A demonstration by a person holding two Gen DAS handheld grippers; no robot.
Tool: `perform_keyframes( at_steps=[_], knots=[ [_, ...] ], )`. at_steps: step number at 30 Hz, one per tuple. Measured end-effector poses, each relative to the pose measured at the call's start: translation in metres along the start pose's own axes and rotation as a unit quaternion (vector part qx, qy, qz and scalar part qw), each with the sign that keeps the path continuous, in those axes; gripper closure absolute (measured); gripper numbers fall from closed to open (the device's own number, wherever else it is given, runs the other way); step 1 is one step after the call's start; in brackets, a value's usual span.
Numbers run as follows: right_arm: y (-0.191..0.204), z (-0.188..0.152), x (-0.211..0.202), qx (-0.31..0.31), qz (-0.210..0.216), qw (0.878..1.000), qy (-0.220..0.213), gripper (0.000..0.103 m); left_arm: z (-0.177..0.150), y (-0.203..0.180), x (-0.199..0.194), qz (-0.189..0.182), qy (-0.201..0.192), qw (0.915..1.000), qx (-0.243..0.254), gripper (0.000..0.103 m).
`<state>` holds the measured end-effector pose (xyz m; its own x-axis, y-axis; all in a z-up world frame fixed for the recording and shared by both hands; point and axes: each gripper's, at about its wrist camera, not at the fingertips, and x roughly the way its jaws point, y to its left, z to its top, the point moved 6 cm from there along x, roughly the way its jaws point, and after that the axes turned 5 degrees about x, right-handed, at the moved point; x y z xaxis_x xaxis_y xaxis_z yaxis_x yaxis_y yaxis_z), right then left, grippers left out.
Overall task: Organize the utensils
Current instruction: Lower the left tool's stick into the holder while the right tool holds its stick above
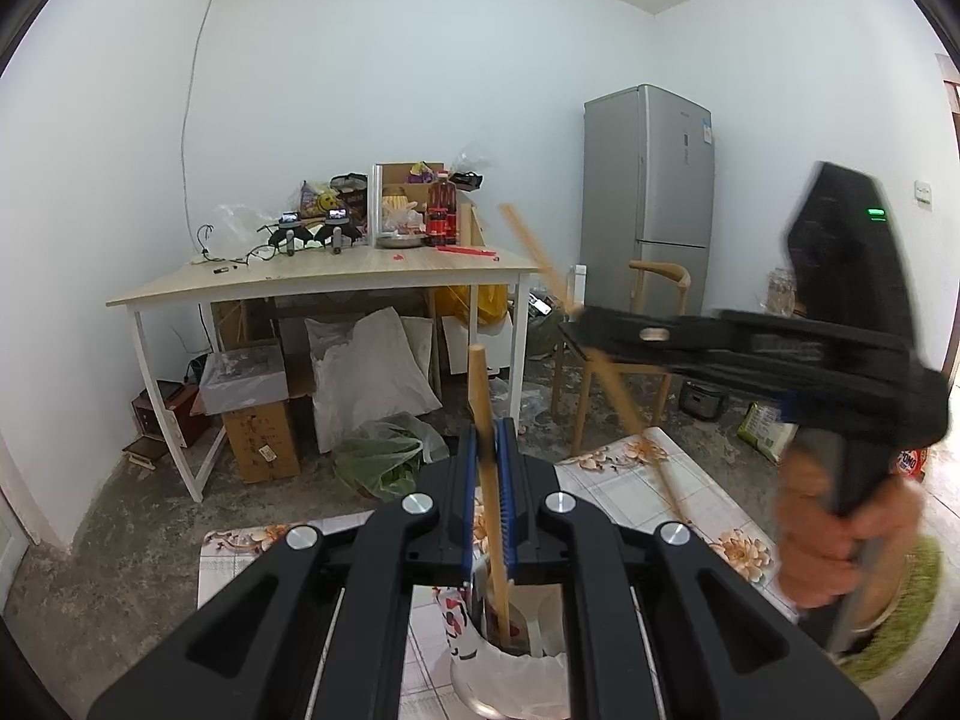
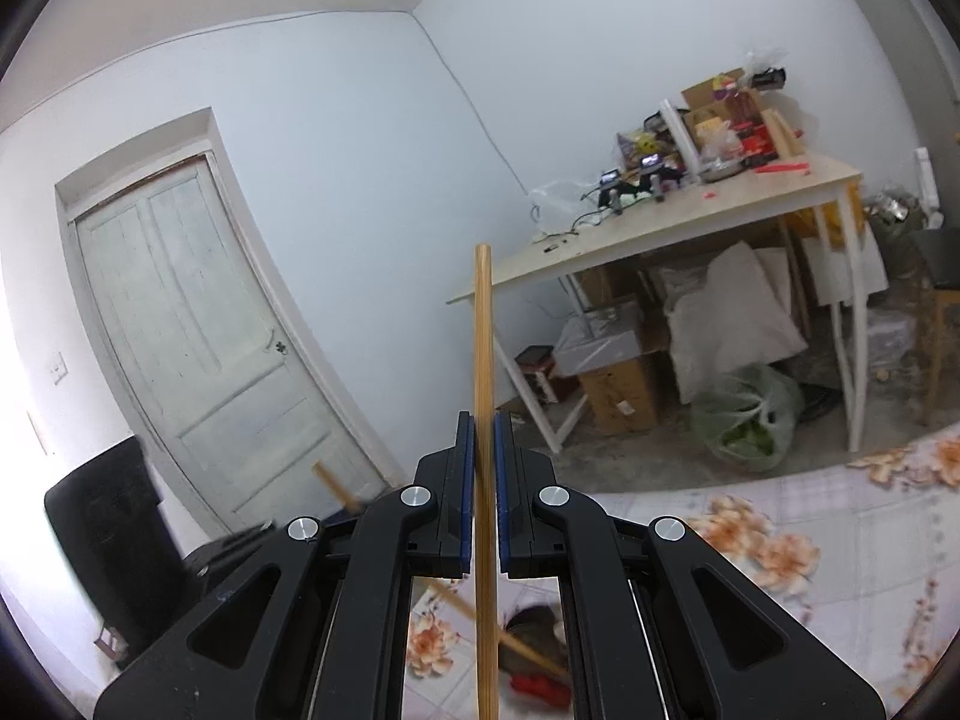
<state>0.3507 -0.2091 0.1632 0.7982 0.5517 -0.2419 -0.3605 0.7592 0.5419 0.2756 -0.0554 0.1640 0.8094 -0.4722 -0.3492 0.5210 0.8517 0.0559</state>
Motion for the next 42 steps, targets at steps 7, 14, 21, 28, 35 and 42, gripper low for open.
perform_keyframes(
  at_steps=[7, 14, 21, 28, 35, 42],
  knots=[
    [-0.009, -0.016, 0.037, -0.034, -0.033, 0.999, 0.009, 0.098, 0.000, 0.003, 0.003, 0.001, 0.006, 1.0000, 0.000, 0.096],
    [-0.024, -0.041, 0.038, -0.044, -0.049, 0.998, 0.023, 0.099, -0.001, 0.003, 0.003, 0.002, 0.004, 0.9999, -0.009, 0.096],
    [-0.030, -0.043, 0.028, -0.049, -0.056, 0.997, 0.014, 0.098, -0.001, 0.000, 0.002, 0.001, 0.004, 1.0000, -0.007, 0.096],
    [-0.021, -0.015, 0.041, -0.043, -0.044, 0.998, -0.005, 0.098, -0.001, 0.001, 0.002, 0.003, 0.005, 1.0000, -0.004, 0.096],
    [-0.027, -0.026, 0.068, -0.065, -0.063, 0.996, 0.014, 0.098, -0.002, 0.001, -0.003, 0.006, 0.003, 1.0000, -0.004, 0.096],
    [-0.032, -0.036, 0.068, -0.079, -0.072, 0.994, 0.020, 0.098, -0.002, 0.001, -0.003, 0.005, 0.004, 1.0000, -0.004, 0.096]
  ],
)
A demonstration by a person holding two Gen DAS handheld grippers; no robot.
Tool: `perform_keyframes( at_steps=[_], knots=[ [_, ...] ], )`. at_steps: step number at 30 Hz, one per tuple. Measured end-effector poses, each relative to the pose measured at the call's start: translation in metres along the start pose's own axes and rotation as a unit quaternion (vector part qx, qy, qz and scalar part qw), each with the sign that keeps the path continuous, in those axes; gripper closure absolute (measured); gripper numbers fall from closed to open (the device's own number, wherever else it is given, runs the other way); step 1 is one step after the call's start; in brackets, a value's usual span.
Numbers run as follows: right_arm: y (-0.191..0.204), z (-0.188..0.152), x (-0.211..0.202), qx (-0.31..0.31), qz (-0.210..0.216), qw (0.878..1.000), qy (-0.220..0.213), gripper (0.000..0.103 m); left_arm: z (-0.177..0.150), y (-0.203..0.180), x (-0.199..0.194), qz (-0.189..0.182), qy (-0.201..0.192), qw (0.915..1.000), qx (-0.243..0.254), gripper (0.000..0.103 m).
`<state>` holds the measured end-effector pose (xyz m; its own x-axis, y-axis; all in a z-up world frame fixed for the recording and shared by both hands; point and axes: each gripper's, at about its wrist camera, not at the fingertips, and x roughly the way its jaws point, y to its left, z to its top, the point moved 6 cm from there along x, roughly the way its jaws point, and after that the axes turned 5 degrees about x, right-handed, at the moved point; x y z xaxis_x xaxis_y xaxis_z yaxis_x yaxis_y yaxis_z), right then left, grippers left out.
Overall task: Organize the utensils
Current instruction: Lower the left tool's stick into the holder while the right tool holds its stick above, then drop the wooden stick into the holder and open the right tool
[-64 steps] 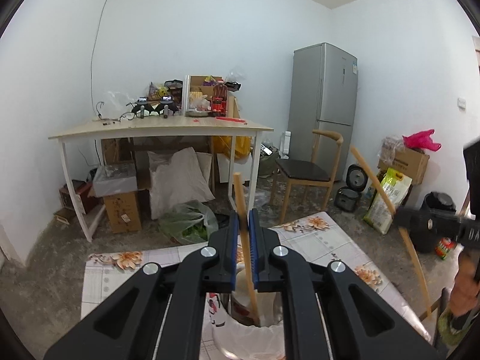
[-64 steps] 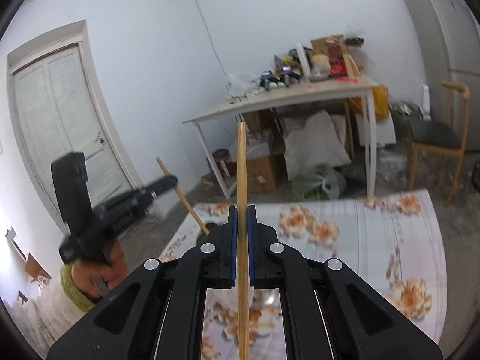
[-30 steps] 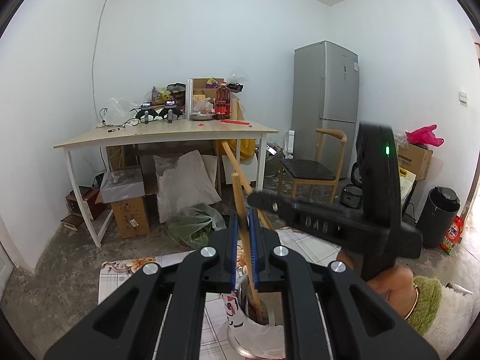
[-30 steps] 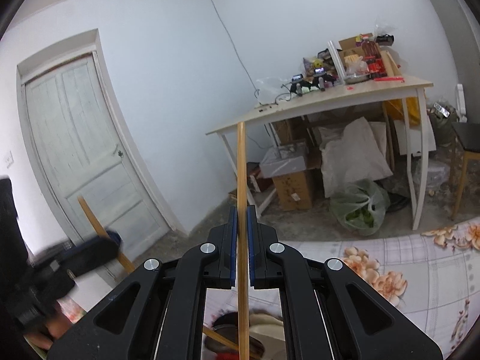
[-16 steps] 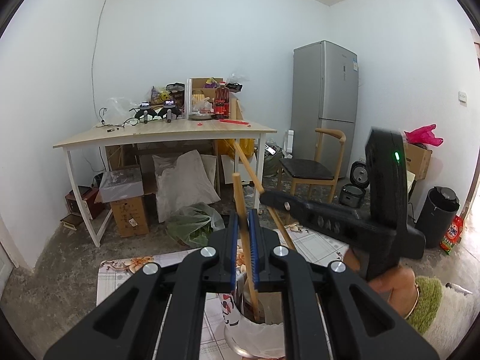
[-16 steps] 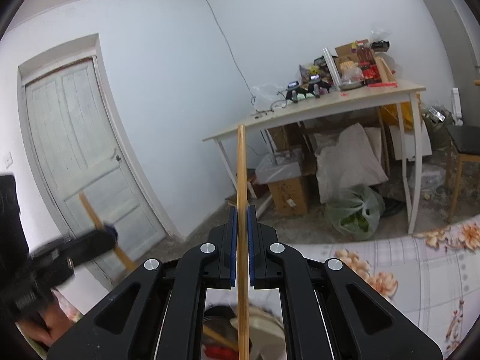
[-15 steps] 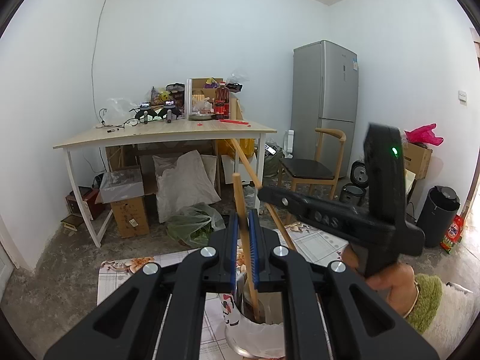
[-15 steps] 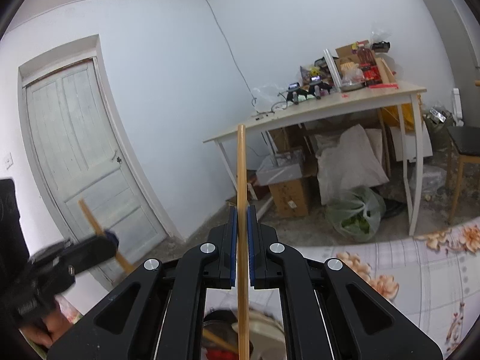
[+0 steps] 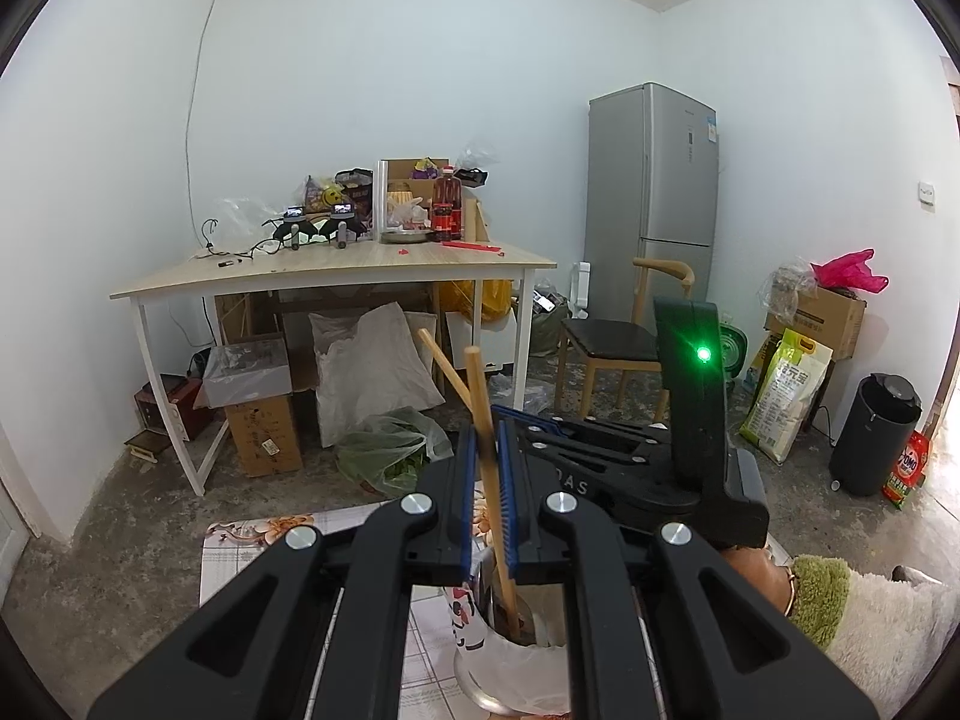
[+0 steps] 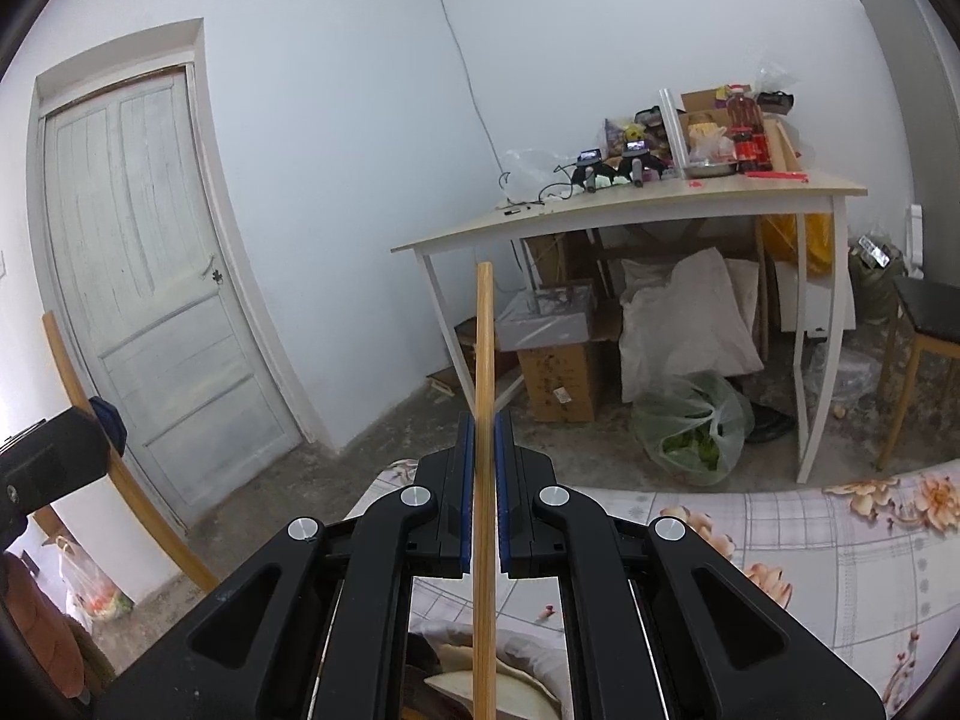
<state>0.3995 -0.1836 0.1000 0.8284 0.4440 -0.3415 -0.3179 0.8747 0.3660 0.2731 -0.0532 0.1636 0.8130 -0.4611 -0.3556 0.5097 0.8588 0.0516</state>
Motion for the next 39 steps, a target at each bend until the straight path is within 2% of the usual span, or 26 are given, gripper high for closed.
perform_keyframes(
  at_steps=[7, 13, 24, 30, 32, 34, 39],
  knots=[
    [-0.005, 0.010, 0.004, 0.016, -0.001, 1.000, -0.008, 0.098, 0.000, -0.001, 0.000, -0.001, 0.002, 1.0000, 0.001, 0.096],
    [-0.003, 0.000, 0.011, 0.004, -0.009, 1.000, 0.005, 0.098, 0.000, 0.001, 0.000, 0.001, 0.003, 1.0000, -0.004, 0.096],
    [-0.008, -0.011, -0.035, -0.007, -0.012, 1.000, -0.008, 0.098, 0.000, 0.001, -0.002, 0.001, 0.002, 1.0000, -0.005, 0.096],
    [-0.005, -0.039, -0.048, -0.036, -0.024, 0.999, 0.026, 0.098, 0.000, 0.001, -0.002, 0.004, 0.001, 1.0000, -0.009, 0.096],
    [-0.004, -0.047, -0.053, -0.045, -0.030, 0.998, 0.031, 0.093, 0.000, 0.000, -0.003, 0.005, 0.001, 0.9999, -0.009, 0.096],
    [-0.004, -0.050, -0.060, -0.048, -0.035, 0.998, 0.030, 0.079, 0.000, -0.001, -0.003, 0.007, 0.001, 0.9999, -0.008, 0.096],
    [-0.010, -0.047, -0.087, -0.027, -0.031, 0.999, 0.008, 0.067, 0.003, -0.004, -0.007, 0.012, -0.006, 0.9999, -0.004, 0.096]
  ],
)
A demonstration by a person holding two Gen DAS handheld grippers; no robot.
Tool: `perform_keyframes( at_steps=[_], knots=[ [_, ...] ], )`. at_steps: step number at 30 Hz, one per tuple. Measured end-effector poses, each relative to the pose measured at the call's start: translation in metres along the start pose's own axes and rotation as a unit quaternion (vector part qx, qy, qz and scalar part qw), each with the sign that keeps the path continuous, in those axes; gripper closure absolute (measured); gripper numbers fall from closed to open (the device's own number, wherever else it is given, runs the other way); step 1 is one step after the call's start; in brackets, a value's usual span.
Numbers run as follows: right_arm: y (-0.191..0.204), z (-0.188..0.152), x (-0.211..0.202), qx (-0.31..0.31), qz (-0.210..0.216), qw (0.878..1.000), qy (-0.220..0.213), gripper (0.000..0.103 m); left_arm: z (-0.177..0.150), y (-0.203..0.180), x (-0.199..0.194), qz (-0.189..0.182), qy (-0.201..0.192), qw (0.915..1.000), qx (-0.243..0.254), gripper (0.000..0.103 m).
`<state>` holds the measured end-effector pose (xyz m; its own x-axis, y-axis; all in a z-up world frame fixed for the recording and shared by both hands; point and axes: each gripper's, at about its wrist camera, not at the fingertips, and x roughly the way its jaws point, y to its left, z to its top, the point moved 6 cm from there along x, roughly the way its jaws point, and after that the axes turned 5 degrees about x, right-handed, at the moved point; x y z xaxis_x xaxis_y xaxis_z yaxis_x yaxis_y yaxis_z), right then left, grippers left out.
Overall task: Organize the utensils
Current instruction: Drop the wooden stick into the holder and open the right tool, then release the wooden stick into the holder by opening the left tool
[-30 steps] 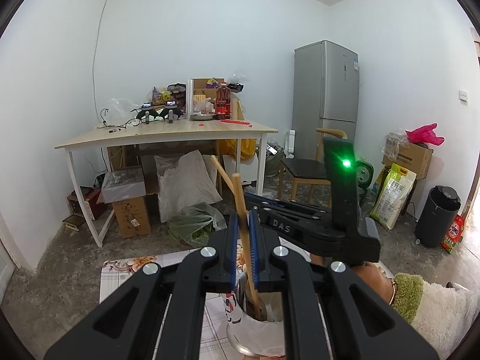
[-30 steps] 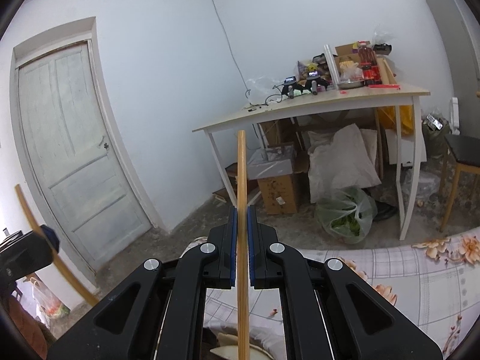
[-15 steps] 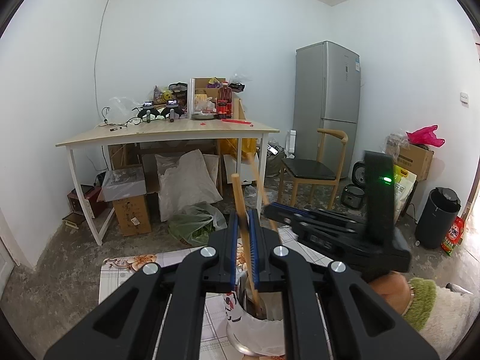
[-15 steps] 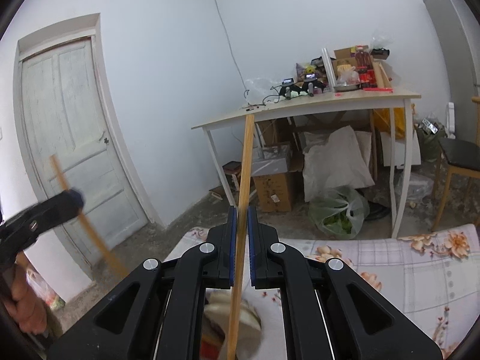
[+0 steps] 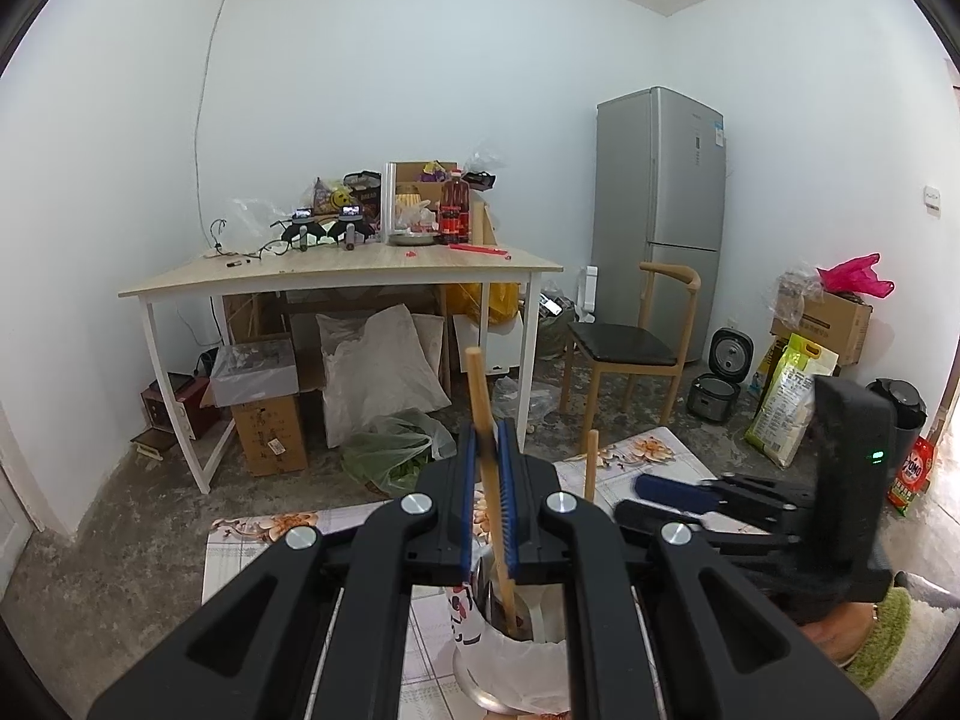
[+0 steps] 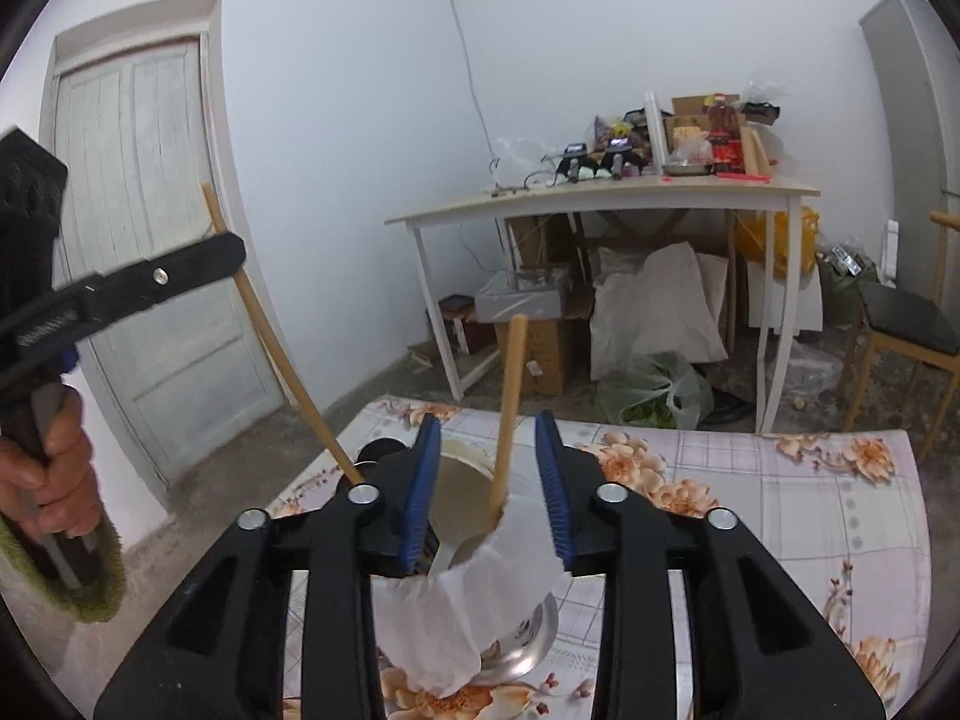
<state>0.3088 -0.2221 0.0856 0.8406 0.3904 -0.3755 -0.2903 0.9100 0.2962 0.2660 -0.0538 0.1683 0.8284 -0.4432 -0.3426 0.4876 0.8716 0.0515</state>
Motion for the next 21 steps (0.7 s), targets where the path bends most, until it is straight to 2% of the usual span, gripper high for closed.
perform_keyframes(
  at_steps=[5, 14, 21],
  knots=[
    [-0.014, -0.006, -0.032, 0.040, 0.003, 0.999, -0.017, 0.065, 0.003, -0.004, -0.002, 0.008, -0.015, 0.9999, 0.003, 0.097],
    [-0.037, -0.037, -0.066, 0.100, 0.006, 0.995, -0.014, 0.065, 0.001, -0.012, 0.013, 0.004, -0.021, 0.9998, 0.000, 0.097],
    [-0.044, -0.054, -0.063, 0.123, 0.005, 0.992, 0.005, 0.065, -0.016, -0.017, 0.029, 0.002, 0.020, 0.9997, 0.012, 0.091]
  ],
)
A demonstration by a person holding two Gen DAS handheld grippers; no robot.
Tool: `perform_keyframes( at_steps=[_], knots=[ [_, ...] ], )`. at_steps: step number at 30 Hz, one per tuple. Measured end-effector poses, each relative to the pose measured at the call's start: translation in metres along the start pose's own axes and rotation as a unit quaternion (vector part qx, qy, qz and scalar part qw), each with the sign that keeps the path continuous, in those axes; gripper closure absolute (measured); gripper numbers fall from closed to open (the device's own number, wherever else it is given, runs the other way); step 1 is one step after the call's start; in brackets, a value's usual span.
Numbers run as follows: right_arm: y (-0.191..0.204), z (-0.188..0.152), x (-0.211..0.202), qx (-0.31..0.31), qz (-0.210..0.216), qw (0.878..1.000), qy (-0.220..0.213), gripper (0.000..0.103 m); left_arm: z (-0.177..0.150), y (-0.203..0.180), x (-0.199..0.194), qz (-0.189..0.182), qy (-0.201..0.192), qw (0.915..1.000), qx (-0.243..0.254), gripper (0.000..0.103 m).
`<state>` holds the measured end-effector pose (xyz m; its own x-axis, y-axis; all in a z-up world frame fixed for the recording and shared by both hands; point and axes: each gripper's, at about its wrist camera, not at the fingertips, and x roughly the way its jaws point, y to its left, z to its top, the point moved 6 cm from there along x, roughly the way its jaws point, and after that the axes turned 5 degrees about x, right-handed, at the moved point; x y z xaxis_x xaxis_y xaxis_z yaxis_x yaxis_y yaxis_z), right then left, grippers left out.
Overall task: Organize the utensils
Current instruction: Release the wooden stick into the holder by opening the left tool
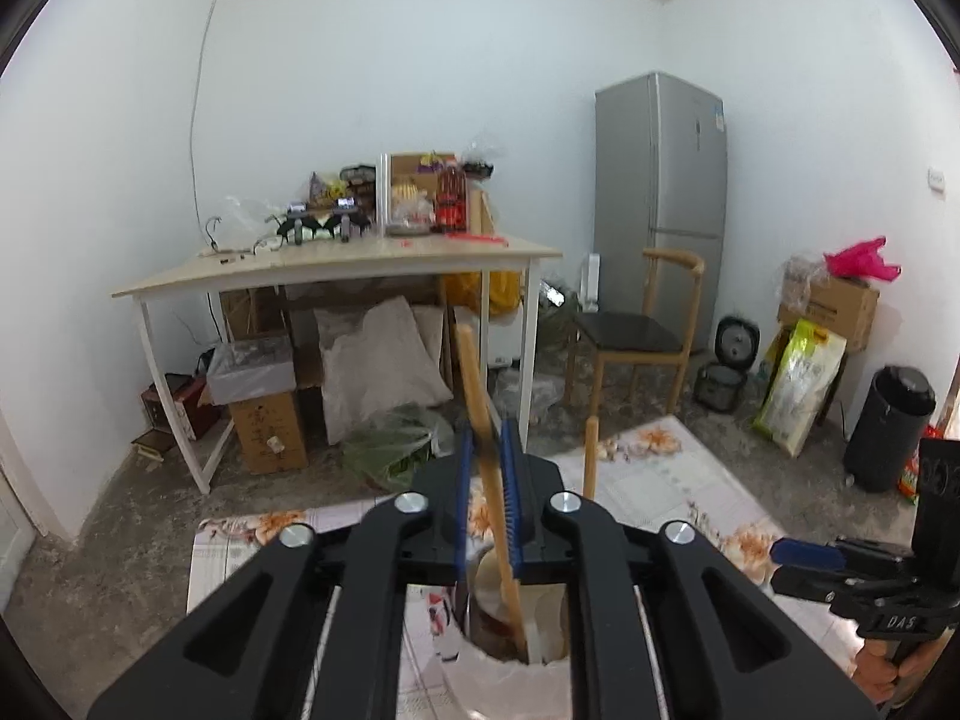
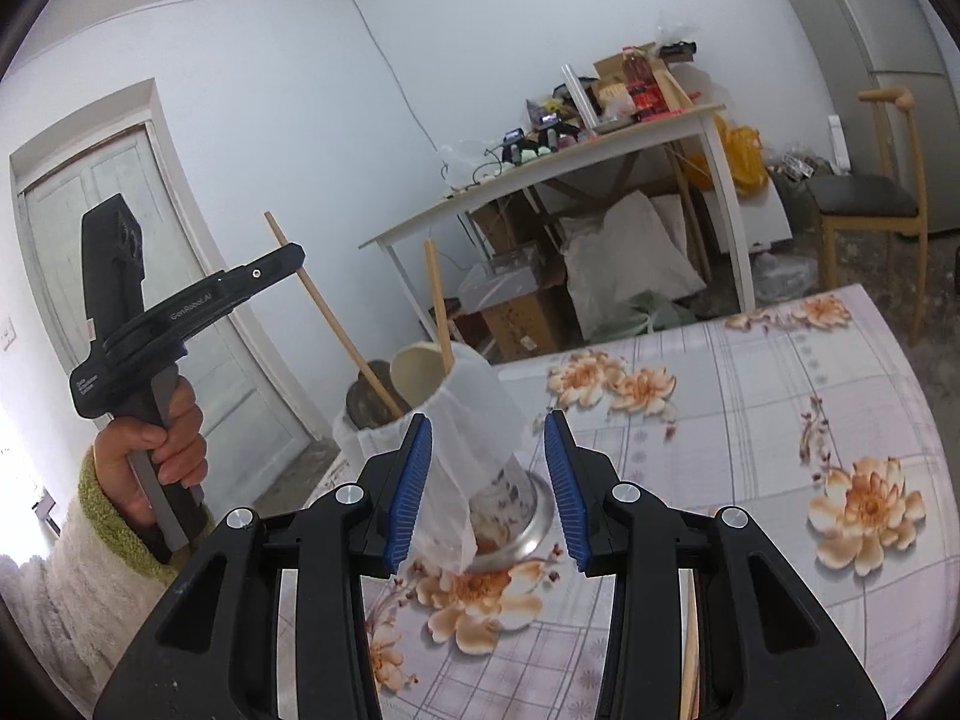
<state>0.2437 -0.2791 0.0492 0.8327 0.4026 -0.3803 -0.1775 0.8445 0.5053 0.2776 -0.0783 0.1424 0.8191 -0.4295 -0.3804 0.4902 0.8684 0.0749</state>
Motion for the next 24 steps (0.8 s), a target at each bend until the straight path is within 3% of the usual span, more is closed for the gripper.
perform_keyframes(
  at_steps=[2, 7, 11, 24],
  knots=[
    [-0.003, -0.001, -0.001, 0.002, -0.002, 1.000, 0.000, 0.065, -0.003, 0.002, 0.001, 0.000, 0.008, 1.0000, -0.001, 0.077],
    [-0.010, -0.004, -0.007, 0.021, 0.000, 1.000, 0.000, 0.065, -0.005, 0.005, 0.000, 0.002, 0.009, 0.9999, -0.008, 0.077],
    [-0.012, -0.006, -0.010, 0.025, 0.000, 1.000, -0.001, 0.065, -0.001, 0.005, 0.001, -0.001, 0.010, 0.9999, -0.006, 0.095],
    [-0.019, -0.016, -0.014, 0.040, 0.002, 0.999, 0.005, 0.065, 0.019, -0.018, -0.004, 0.003, 0.017, 0.9986, 0.050, 0.097]
  ],
)
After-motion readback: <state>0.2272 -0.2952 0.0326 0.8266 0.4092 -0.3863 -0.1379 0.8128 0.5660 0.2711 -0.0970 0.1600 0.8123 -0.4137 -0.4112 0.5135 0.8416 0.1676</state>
